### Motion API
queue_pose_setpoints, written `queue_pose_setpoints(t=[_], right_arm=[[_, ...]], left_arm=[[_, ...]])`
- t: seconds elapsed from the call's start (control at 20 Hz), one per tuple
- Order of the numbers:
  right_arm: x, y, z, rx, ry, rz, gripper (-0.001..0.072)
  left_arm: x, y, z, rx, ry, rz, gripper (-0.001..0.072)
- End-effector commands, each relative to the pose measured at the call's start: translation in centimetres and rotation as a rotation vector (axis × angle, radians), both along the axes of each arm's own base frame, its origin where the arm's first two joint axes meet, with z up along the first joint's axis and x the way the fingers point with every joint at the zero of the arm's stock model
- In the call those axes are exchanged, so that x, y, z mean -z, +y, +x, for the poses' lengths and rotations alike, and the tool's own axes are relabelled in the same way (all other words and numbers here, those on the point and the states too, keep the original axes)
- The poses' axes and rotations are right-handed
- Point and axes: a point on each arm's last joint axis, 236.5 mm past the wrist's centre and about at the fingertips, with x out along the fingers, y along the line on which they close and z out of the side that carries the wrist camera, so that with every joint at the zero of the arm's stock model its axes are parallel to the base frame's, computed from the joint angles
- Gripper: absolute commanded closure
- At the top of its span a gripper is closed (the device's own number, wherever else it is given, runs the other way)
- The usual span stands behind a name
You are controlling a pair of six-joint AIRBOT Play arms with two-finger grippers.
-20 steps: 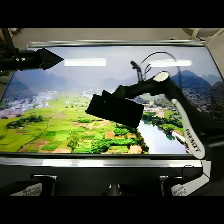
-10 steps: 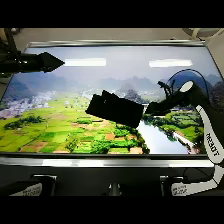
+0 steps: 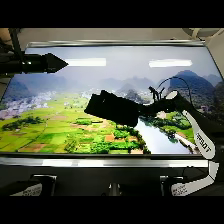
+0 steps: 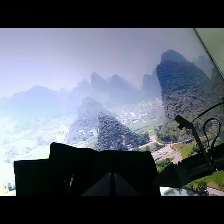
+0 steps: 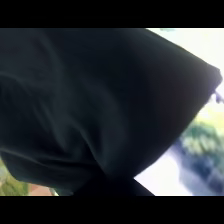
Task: Fold the shirts.
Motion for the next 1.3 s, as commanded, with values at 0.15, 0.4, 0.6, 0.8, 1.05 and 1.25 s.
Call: queue_pose_setpoints(t=[0.15,0.4,0.6,0.8,1.05,1.25], right_arm=[[-9.6,-7.0,6.7,0.026,-0.284,0.049,0.0696],[-15.0,-23.6,5.5,0.219,-0.295,-0.068,0.0696],[-14.4,-35.7,-4.3,0.365,-0.112,-0.233,0.0696],[-11.2,-40.7,-15.8,0.419,0.216,-0.397,0.0694],[-5.6,-38.2,-23.5,0.457,0.387,-0.428,0.0694],[-3.4,-37.5,-25.3,0.45,0.41,-0.473,0.0694]], left_arm=[[0.0,-0.1,0.0,0.002,0.0,0.001,0.0686],[0.1,-0.1,0.0,0.002,0.002,0.001,0.0686],[0.1,-0.1,0.0,0.002,0.003,0.001,0.0686],[0.1,-0.1,0.0,0.002,0.003,0.001,0.0686],[0.1,-0.1,0.0,0.002,0.003,0.001,0.0686],[0.2,-0.1,-0.1,0.006,0.006,0.002,0.0686]])
